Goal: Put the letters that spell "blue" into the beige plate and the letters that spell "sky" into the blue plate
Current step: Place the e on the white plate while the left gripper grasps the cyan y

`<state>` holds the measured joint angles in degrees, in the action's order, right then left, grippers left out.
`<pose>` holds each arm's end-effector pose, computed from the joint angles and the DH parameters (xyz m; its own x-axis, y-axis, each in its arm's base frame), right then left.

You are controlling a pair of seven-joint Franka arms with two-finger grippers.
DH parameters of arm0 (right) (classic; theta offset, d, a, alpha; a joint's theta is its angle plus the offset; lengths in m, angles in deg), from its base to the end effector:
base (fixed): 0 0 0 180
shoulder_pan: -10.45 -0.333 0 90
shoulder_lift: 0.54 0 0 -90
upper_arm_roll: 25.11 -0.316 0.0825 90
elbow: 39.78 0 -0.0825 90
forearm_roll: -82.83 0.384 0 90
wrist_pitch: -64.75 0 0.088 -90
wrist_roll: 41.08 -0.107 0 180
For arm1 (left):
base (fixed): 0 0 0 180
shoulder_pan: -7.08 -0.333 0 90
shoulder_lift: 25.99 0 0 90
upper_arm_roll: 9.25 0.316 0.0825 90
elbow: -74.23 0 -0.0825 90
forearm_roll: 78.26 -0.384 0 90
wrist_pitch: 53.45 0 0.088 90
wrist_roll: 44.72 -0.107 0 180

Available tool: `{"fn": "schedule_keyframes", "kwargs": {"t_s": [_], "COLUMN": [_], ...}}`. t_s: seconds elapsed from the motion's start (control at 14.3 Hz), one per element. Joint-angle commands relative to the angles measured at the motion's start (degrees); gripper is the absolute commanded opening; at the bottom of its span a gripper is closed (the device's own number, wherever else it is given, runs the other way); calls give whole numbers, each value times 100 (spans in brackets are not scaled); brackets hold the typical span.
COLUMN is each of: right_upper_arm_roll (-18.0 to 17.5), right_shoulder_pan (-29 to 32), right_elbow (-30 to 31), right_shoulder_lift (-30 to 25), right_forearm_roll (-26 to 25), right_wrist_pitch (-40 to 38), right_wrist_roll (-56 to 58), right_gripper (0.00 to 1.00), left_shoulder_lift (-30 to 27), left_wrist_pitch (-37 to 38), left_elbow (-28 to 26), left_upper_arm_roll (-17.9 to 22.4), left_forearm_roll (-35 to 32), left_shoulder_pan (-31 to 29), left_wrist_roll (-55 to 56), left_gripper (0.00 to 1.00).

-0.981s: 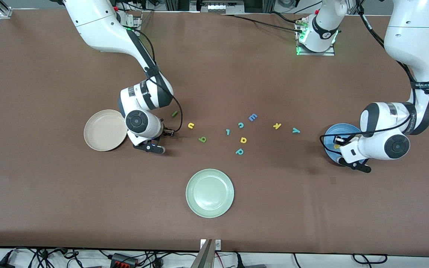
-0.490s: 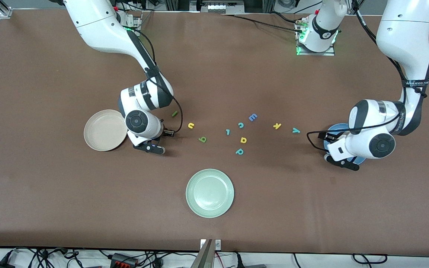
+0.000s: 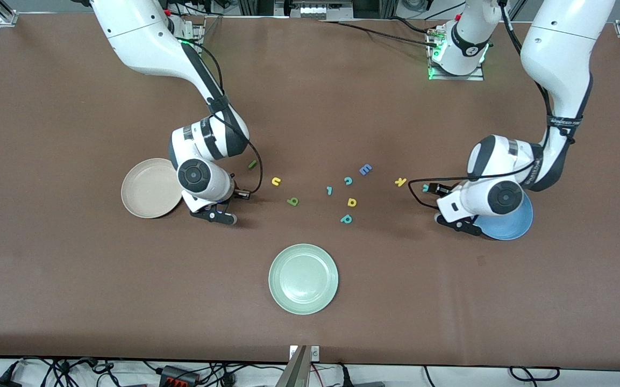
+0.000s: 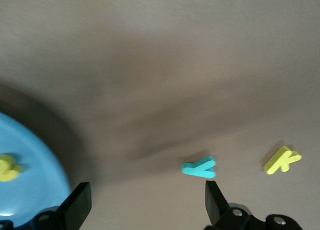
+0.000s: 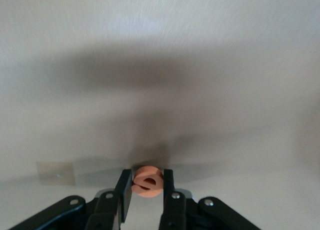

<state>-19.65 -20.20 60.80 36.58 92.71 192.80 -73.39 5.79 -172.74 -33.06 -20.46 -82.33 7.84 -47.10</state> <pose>0.5800 0.2830 0.1881 0.9591 -0.2253 -0.1712 -0.2220 -0.9743 0.0385 0.5868 -0.1174 0.1972 0.9050 -0.2764 -0.3233 -0.2688 -0.9607 0.0689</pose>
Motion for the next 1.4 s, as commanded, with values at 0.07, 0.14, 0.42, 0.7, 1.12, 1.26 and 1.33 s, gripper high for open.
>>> {"fn": "schedule_keyframes", "kwargs": {"t_s": [0.07, 0.14, 0.42, 0.7, 1.12, 1.26, 1.33], "right_upper_arm_roll": [17, 86, 393, 658, 667, 623, 606], "right_shoulder_pan": [628, 839, 1280, 1307, 1263, 1228, 1132], "right_elbow": [102, 155, 786, 1392, 1274, 519, 315], "right_shoulder_lift": [-573, -696, -952, -918, -1180, -1234, -1234], "right_forearm_roll": [41, 32, -56, -56, -39, -39, 40], "right_wrist_pitch": [-463, -578, -755, -292, -249, -1372, -1683], "right_wrist_roll": [242, 356, 1110, 1517, 1544, 1483, 1447], "right_gripper": [16, 16, 16, 20, 100, 100, 100], "left_shoulder_lift": [-443, -497, -471, -374, -278, -286, -269], "left_wrist_pitch": [-689, -1023, -1263, -1641, -1641, -1624, -1624], "left_elbow": [-904, -1168, -1285, -1320, -1312, -1285, -1259], "left_upper_arm_roll": [-30, -38, -117, -117, -56, -65, -65], "left_forearm_roll": [-111, -111, -173, -173, -173, -173, -173], "left_shoulder_pan": [-5, 4, 372, 329, 250, 241, 241], "left_wrist_roll": [212, 229, 941, 932, 853, 862, 862], "left_gripper": [100, 100, 100, 100, 87, 58, 51]}}
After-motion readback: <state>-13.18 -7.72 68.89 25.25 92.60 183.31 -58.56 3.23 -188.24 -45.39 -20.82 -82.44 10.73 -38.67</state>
